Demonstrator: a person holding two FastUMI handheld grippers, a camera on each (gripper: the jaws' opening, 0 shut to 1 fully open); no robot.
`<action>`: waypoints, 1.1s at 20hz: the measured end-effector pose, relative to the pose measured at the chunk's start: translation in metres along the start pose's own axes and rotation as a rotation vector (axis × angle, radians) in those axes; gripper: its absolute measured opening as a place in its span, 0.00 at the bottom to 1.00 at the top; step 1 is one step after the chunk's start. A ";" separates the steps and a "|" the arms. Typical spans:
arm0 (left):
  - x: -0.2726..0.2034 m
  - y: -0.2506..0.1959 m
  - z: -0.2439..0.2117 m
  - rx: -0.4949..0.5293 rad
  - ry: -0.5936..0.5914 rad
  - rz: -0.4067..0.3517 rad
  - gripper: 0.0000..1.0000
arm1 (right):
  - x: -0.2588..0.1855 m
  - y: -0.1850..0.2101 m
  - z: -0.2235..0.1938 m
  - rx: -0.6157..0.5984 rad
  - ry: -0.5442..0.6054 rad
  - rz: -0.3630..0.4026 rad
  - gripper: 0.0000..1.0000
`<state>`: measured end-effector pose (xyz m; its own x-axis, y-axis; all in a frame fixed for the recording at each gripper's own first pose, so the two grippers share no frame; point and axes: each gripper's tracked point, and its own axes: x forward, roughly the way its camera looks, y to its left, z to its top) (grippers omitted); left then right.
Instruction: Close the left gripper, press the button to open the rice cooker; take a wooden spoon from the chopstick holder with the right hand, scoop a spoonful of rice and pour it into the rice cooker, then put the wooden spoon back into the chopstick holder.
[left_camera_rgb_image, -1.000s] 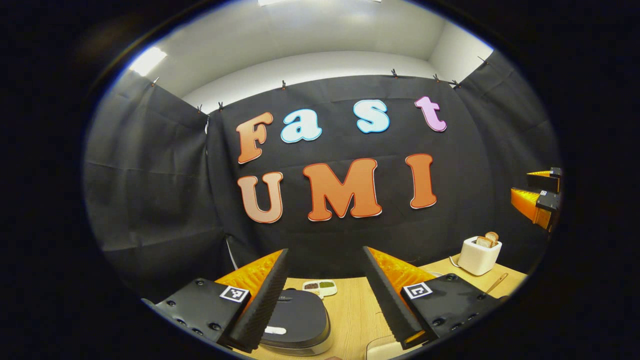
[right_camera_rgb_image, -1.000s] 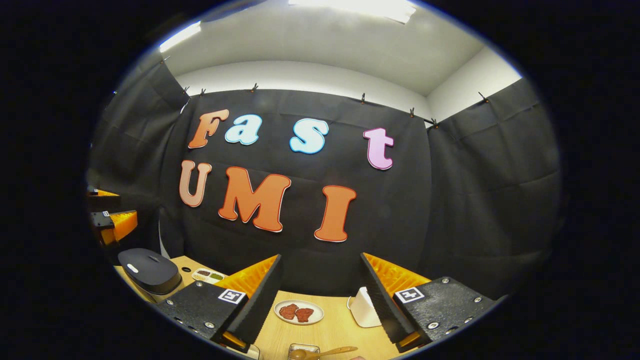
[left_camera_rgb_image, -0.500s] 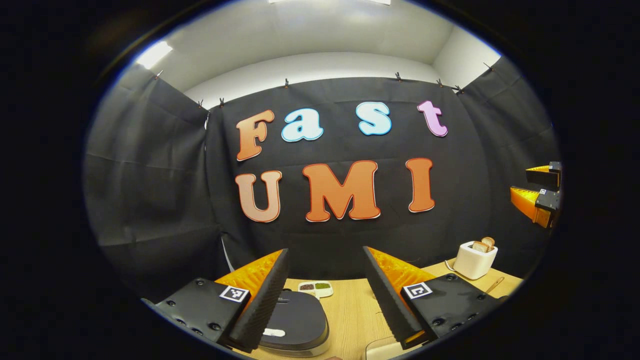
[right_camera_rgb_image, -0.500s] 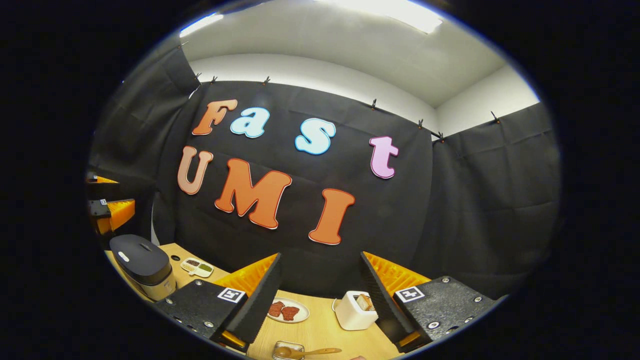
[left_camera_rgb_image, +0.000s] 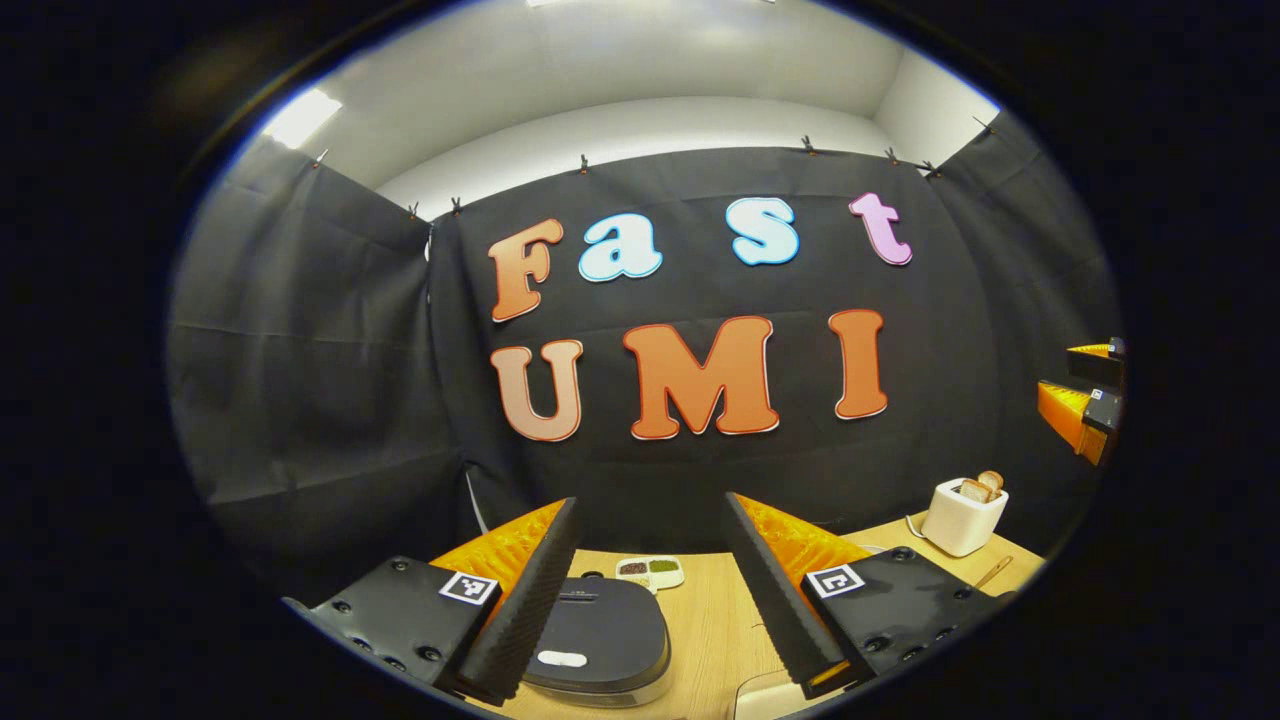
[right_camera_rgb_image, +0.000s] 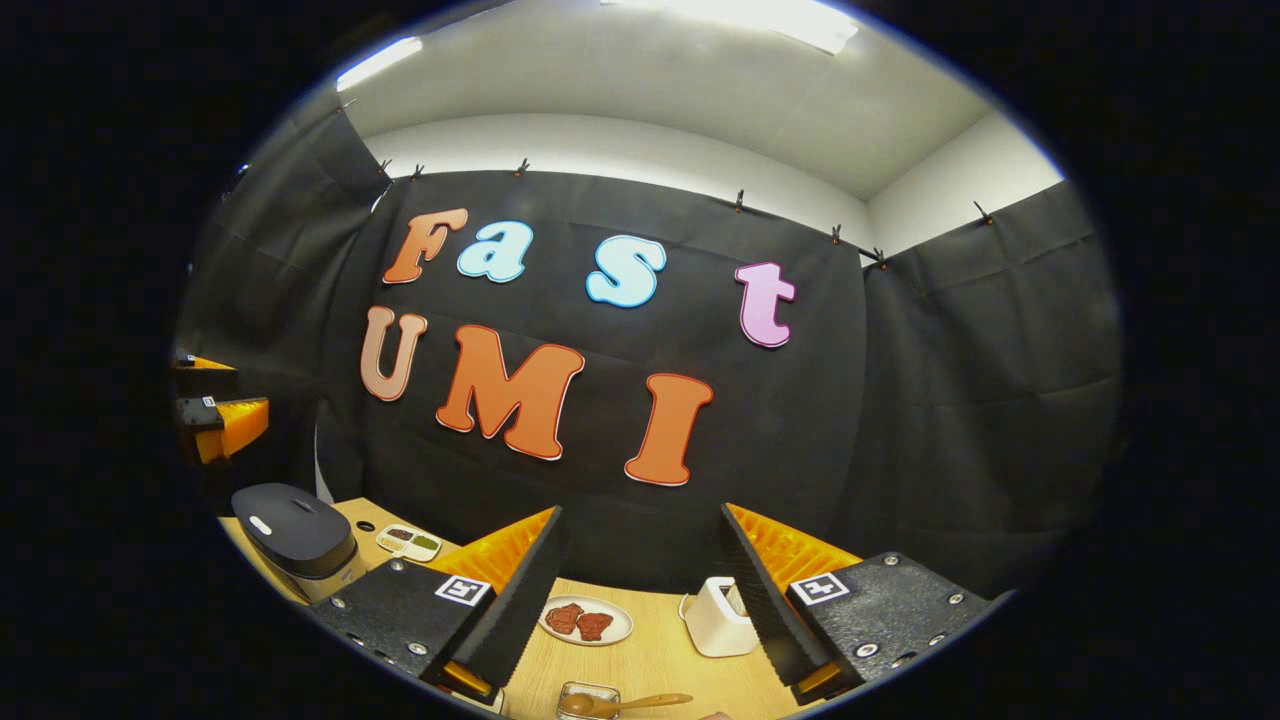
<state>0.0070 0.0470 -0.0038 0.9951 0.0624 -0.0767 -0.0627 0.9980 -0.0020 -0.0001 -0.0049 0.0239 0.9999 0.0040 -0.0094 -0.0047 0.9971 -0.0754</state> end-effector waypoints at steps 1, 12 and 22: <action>0.001 0.004 0.002 -0.008 0.007 0.011 1.00 | 0.001 -0.001 0.001 0.008 -0.004 0.006 0.93; 0.008 0.053 0.013 0.005 0.116 0.105 0.08 | 0.018 -0.019 -0.009 0.038 -0.024 0.083 0.94; -0.002 0.076 -0.081 -0.262 0.681 0.154 0.04 | 0.037 -0.021 -0.064 0.055 0.078 0.152 0.94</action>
<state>-0.0058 0.1224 -0.0844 0.7114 0.0986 -0.6959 -0.2987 0.9386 -0.1724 0.0368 -0.0302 -0.0386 0.9841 0.1508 -0.0940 -0.1526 0.9882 -0.0129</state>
